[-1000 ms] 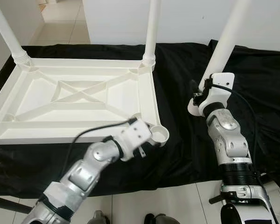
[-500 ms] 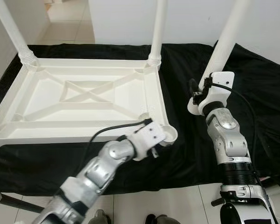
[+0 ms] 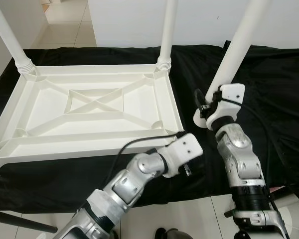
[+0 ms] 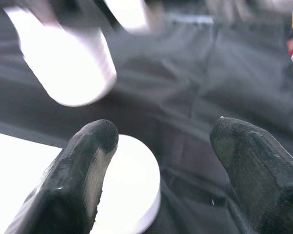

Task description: Building children table

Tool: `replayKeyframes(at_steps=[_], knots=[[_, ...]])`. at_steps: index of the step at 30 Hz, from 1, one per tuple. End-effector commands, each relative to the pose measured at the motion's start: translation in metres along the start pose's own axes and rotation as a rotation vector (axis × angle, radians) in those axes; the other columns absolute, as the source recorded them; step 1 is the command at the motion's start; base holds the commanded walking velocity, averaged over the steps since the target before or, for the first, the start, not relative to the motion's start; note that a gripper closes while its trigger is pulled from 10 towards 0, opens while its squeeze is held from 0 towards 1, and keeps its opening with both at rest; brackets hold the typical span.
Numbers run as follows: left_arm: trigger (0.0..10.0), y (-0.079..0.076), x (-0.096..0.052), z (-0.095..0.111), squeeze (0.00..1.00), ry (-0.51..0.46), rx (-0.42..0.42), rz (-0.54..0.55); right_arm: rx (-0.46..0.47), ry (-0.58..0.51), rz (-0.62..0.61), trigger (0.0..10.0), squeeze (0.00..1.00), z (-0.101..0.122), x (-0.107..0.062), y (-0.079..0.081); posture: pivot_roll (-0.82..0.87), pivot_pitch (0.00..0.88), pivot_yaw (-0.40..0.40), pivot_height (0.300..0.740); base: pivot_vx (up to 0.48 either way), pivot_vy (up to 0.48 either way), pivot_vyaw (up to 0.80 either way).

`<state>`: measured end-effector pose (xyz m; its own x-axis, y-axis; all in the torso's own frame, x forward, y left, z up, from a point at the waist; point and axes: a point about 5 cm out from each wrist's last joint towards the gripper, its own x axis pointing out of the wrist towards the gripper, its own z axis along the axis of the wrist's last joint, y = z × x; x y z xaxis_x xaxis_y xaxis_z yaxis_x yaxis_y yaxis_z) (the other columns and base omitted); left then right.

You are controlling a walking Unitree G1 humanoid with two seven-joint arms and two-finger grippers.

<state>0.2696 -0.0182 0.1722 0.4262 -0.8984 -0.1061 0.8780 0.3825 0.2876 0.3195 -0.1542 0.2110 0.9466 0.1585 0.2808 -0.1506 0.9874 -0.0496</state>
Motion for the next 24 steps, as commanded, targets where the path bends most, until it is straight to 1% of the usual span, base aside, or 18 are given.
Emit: replayKeyframes(at_steps=[1,3,4,7,9,12,15,18,19,23,24], knots=[[10.0,0.006,-0.005,0.001,0.0,-0.004,-0.026,0.05,0.02,-0.038,0.035,10.0,0.0,0.005,-0.002,0.007,-0.06,0.109,-0.011,0.74,0.0,0.0,0.0],[10.0,0.014,-0.014,0.01,0.0,-0.052,-0.065,0.076,0.052,-0.049,0.05,10.0,0.0,0.004,-0.007,0.01,-0.05,0.111,-0.017,0.74,0.0,0.0,0.0],[10.0,0.014,-0.014,0.01,0.0,-0.052,-0.065,0.076,0.052,-0.049,0.05,10.0,0.0,0.004,-0.007,0.01,-0.05,0.111,-0.017,0.74,0.0,0.0,0.0],[10.0,0.021,-0.026,0.018,0.0,-0.09,-0.068,0.11,0.074,-0.06,0.069,10.0,0.0,0.004,-0.012,0.014,-0.05,0.111,-0.022,0.74,0.0,0.0,0.0],[10.0,0.021,-0.029,0.018,0.0,-0.091,-0.069,0.112,0.078,-0.063,0.074,10.0,0.0,0.004,-0.013,0.015,-0.05,0.111,-0.024,0.74,0.0,0.0,0.0],[10.0,0.023,-0.045,0.014,0.0,-0.067,-0.076,0.126,0.092,-0.069,0.093,10.0,0.0,0.003,-0.019,0.019,-0.04,0.113,-0.031,0.74,0.0,0.0,0.0],[10.0,0.022,-0.051,0.011,0.0,-0.053,-0.089,0.121,0.095,-0.068,0.102,10.0,0.0,0.003,-0.022,0.02,-0.04,0.116,-0.033,0.74,0.0,0.0,0.0],[10.0,0.019,-0.064,0.003,0.0,-0.026,-0.065,0.118,0.101,-0.06,0.118,10.0,0.0,0.001,-0.028,0.023,-0.03,0.12,-0.04,0.74,0.0,0.0,0.0],[10.0,0.016,-0.07,-0.001,0.0,-0.02,-0.065,0.108,0.1,-0.047,0.133,10.0,0.0,-0.002,-0.032,0.024,-0.03,0.125,-0.045,0.74,0.0,0.0,0.0],[10.0,0.016,-0.074,-0.003,0.0,-0.018,-0.073,0.111,0.094,-0.03,0.152,10.0,0.0,-0.006,-0.037,0.026,-0.03,0.132,-0.049,0.74,0.0,0.0,0.0],[10.0,0.015,-0.075,-0.004,0.0,-0.014,-0.085,0.097,0.085,-0.017,0.163,10.0,0.0,-0.009,-0.038,0.027,-0.03,0.134,-0.051,0.74,0.0,0.0,0.0]])
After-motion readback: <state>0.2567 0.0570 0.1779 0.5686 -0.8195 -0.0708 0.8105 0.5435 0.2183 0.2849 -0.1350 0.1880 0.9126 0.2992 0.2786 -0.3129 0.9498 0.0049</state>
